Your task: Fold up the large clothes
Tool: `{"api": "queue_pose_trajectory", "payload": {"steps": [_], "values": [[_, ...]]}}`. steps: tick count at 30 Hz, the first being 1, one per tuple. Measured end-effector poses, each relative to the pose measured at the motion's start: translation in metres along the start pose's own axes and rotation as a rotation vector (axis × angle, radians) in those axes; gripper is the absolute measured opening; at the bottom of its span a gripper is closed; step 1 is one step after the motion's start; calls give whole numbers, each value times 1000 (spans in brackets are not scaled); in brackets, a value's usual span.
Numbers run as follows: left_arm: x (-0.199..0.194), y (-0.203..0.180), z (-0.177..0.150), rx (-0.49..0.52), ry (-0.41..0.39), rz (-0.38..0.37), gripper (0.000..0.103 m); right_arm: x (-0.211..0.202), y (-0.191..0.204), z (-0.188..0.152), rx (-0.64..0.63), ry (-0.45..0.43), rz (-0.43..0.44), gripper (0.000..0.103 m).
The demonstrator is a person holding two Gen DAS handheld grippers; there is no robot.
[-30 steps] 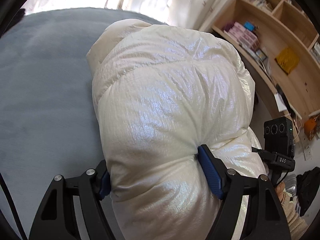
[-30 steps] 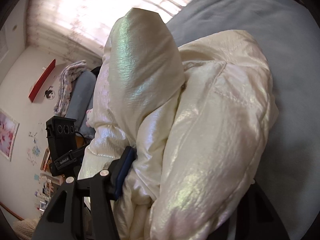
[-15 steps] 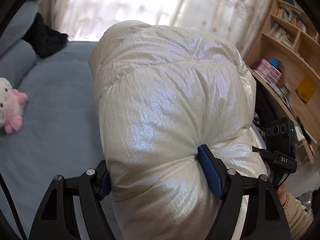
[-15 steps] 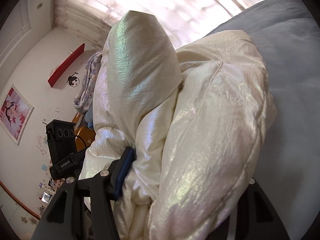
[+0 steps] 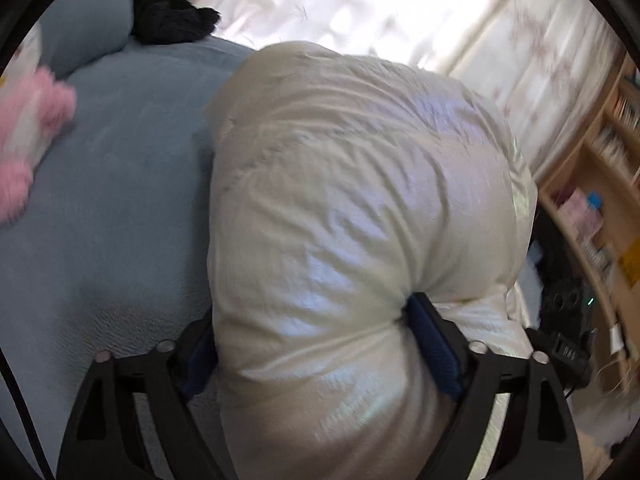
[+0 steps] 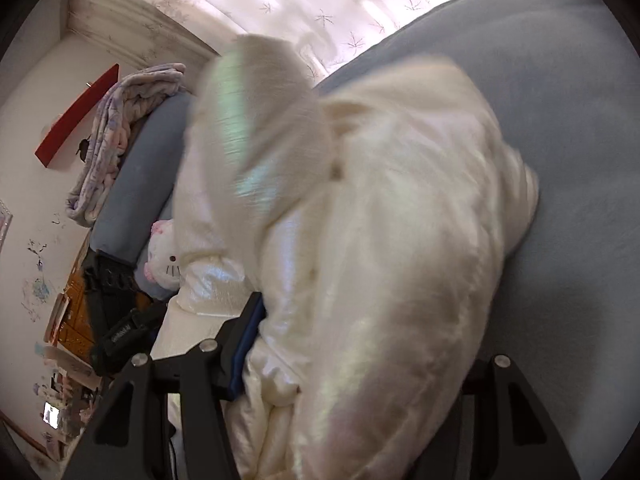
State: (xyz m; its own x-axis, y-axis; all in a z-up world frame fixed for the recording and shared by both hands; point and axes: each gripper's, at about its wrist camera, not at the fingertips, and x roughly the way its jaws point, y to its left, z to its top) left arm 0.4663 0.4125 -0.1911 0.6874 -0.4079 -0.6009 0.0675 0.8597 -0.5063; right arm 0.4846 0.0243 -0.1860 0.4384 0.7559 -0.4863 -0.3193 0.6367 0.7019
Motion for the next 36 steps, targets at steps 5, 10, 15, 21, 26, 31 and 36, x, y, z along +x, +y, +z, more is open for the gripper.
{"api": "queue_pose_trajectory", "payload": {"steps": [5,10,15,21,26,31,36], "values": [[0,10,-3,-6,10,-8,98,-1,1,-6,-39,17,-40,71],[-19,-10,7,94,24,101,97,-12,27,4,-49,56,-147,82],[-53,-51,4,250,8,188,97,-45,57,2,-121,61,-214,82],[-86,-110,-13,329,-33,160,97,-87,103,-21,-322,5,-225,82],[-76,-156,7,336,-70,187,97,-63,125,-23,-408,33,-254,82],[-36,-171,44,245,-77,211,97,-39,109,-35,-430,86,-284,81],[6,-167,58,193,17,212,96,-27,100,-54,-437,123,-249,46]]}}
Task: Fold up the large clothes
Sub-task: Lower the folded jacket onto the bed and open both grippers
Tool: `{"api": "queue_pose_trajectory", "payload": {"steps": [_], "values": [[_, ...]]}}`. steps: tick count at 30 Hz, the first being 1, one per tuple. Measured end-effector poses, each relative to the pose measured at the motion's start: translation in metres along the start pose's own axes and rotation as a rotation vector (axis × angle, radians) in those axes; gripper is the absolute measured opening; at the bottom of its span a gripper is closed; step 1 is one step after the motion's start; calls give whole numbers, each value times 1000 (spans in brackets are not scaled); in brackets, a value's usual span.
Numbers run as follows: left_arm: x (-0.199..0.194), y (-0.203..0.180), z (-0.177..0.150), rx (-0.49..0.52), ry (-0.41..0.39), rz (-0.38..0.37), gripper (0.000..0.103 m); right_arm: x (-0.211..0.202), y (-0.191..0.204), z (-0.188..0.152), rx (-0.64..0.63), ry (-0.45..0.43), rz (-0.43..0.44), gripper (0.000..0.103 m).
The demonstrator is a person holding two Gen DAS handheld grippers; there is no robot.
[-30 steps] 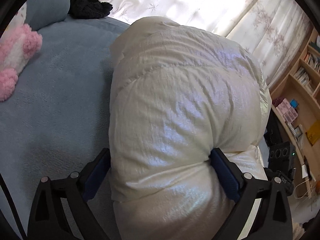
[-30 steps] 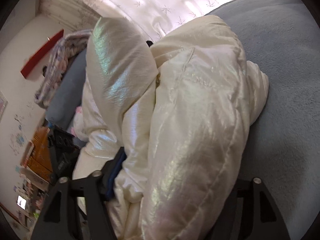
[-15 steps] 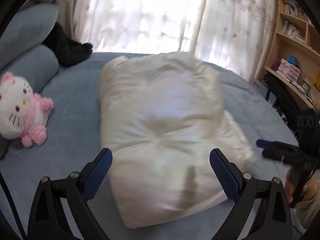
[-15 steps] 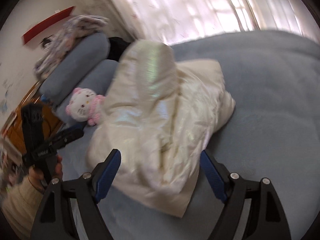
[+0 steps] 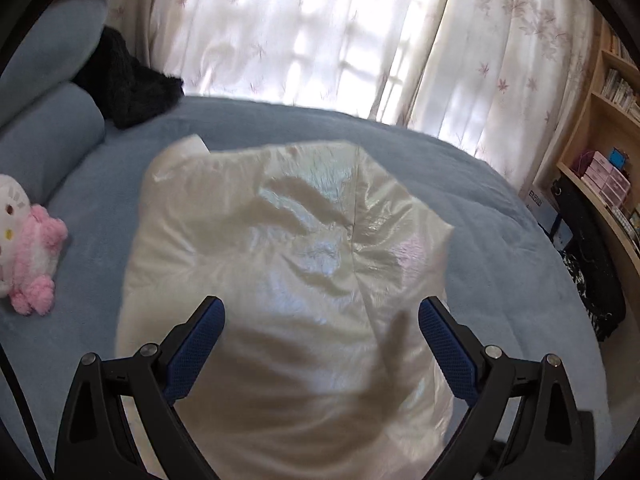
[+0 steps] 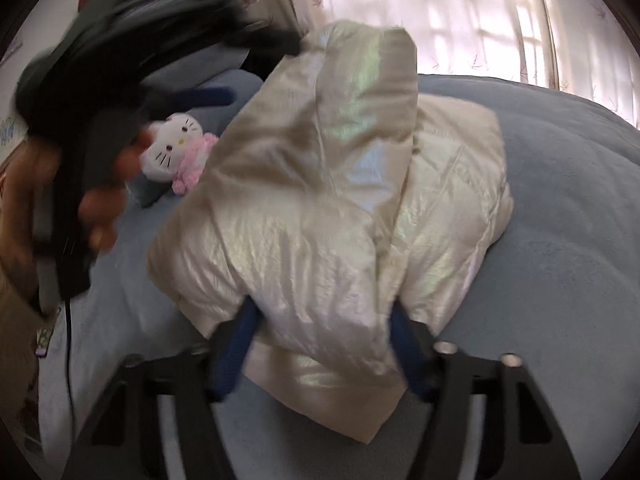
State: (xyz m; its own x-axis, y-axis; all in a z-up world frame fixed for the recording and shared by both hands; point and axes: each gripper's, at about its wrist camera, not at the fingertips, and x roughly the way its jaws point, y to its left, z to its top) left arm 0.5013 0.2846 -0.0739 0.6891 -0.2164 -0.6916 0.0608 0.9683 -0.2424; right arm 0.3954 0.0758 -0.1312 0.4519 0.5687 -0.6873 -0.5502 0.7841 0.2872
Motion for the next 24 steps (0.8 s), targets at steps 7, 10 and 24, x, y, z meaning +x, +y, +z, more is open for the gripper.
{"api": "queue_pose_trajectory", "payload": {"steps": [7,10,24], "values": [[22,-30,-14,237,161,8,95,-9,5,-24,84,27,139,28],[31,-40,-24,298,183,17,97,1,8,-37,92,43,131,25],[-17,-46,-37,213,97,-59,99,-42,-9,-24,172,-28,70,31]]}}
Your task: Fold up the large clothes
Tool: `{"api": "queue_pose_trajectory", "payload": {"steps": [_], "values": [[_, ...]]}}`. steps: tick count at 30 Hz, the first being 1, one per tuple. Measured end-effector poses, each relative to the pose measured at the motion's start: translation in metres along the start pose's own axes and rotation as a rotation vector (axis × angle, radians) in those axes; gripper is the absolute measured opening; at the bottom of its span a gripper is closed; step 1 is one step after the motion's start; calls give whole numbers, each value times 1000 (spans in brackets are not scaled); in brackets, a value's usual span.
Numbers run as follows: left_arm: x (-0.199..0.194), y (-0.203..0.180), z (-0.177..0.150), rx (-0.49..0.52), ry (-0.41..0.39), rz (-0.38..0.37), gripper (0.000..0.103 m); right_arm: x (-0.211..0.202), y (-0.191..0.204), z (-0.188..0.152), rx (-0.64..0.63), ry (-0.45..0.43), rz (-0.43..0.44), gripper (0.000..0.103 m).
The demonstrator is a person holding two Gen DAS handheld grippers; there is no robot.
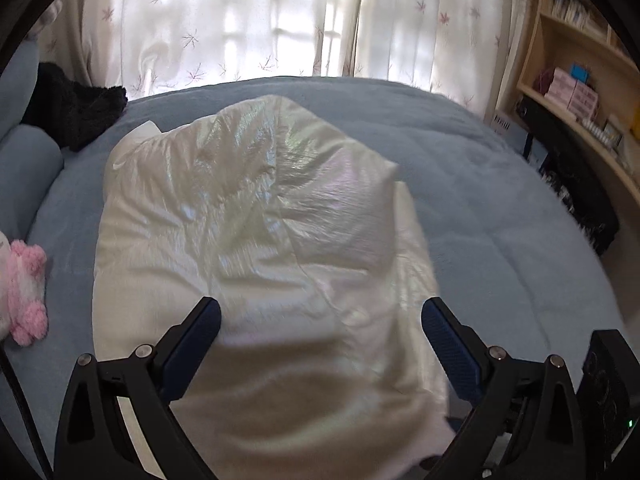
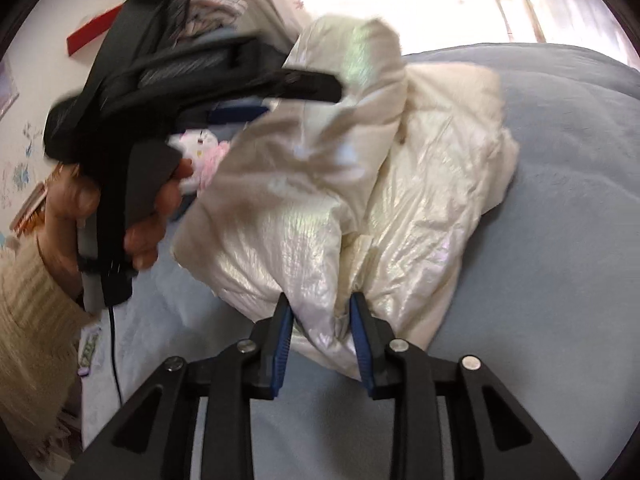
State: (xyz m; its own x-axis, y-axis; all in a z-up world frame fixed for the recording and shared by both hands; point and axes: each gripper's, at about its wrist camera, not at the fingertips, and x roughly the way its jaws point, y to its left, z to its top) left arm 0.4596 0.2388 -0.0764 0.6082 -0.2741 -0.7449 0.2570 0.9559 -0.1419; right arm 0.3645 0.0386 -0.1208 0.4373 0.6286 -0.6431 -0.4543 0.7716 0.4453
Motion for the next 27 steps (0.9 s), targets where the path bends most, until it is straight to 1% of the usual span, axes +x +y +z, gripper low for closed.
{"api": "queue_pose_trajectory", "payload": {"steps": [2,4,5,7,8,10,11,12,14,15,20,23,27], "values": [[-19,-5,-8,-24,-4,-3,99,-16,2,1,17,-9,-10,34],[-38,-13,-17,-39,-6,-1,99,-36,4,-1,33,0,-34,45],[-51,-19,-24,-54,-11,0,99,-47,7,-3,43,6,-55,53],[-73,-31,-37,-75,-12,0,100,-71,13,-9,67,13,-104,55],[-83,-38,-44,-87,-4,4,101,-82,16,-13,79,19,-116,56],[-103,-53,-59,-109,42,-14,101,-109,22,-24,122,34,-126,62],[-114,-62,-67,-112,59,-23,101,-118,23,-32,139,36,-125,70],[-128,-70,-75,-120,63,-23,101,-136,26,-37,163,39,-123,75],[-157,-87,-89,-133,47,-23,101,-158,29,-48,183,41,-128,75],[-167,-93,-93,-137,41,-18,101,-173,35,-54,183,40,-144,76],[-233,-138,-117,-139,12,52,102,-229,61,-74,166,12,-198,77],[-260,-159,-132,-123,-4,61,102,-259,76,-85,165,-11,-222,77],[-288,-182,-154,-104,-3,62,102,-289,93,-98,168,-35,-237,78]]}}
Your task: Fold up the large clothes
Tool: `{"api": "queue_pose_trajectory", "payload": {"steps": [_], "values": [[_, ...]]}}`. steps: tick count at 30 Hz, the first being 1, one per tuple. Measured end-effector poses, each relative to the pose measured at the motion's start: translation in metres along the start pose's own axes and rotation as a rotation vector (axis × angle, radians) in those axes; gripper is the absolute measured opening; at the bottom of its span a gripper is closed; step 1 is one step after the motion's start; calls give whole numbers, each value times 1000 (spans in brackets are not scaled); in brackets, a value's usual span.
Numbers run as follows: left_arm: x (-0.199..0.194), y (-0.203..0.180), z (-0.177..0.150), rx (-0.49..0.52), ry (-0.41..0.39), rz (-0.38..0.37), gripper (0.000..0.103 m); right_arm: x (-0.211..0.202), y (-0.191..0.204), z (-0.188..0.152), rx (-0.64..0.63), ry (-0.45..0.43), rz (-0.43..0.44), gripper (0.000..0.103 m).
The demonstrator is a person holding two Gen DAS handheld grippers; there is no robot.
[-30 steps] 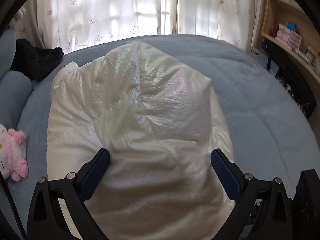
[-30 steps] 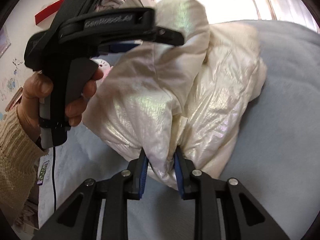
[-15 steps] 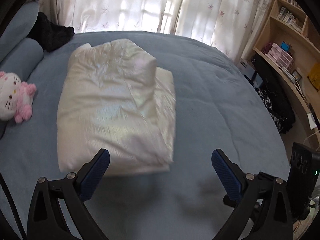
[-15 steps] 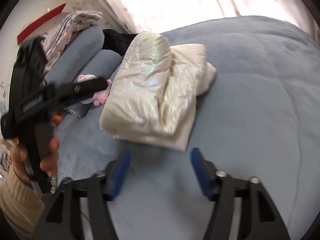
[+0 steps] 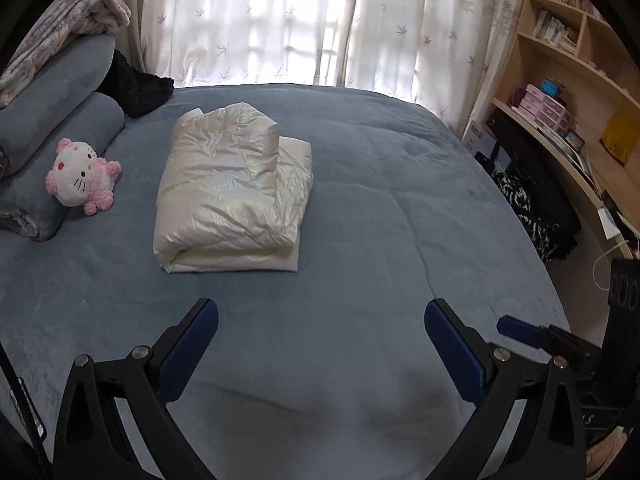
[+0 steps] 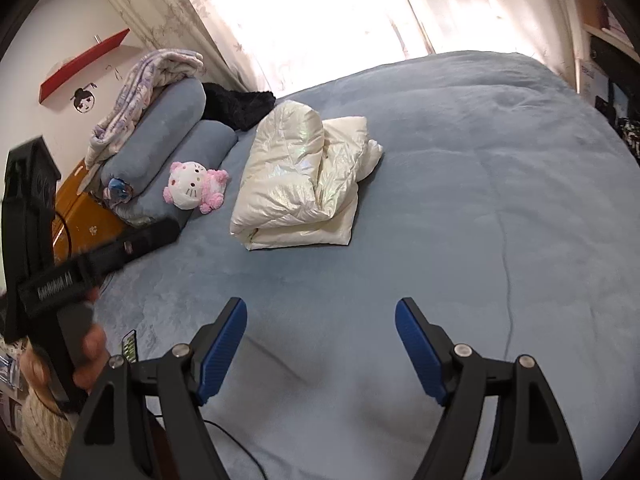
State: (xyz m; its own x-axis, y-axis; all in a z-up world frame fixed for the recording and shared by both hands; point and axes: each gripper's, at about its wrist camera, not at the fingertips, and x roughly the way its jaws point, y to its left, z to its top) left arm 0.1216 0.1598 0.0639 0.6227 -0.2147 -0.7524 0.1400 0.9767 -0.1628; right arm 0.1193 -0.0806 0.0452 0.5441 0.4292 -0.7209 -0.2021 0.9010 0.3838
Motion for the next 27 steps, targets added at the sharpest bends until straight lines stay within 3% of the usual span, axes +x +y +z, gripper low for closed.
{"api": "queue_pose_trajectory", "payload": {"steps": [3,9,15,21,27], "values": [[-23,-9,-21,-10,-25,-6,102,-19,3,-13,5,-16,-16,79],[-46,-22,-62,-25,-40,85,102,-51,4,-40,13,-63,-64,82],[-53,-33,-99,-24,0,125,102,-68,-2,-65,21,-80,-93,82],[-73,-47,-115,-13,27,137,102,-79,-4,-82,-4,-64,-104,82],[-114,-74,-124,46,-53,182,102,-106,0,-89,-39,-117,-115,82]]}}
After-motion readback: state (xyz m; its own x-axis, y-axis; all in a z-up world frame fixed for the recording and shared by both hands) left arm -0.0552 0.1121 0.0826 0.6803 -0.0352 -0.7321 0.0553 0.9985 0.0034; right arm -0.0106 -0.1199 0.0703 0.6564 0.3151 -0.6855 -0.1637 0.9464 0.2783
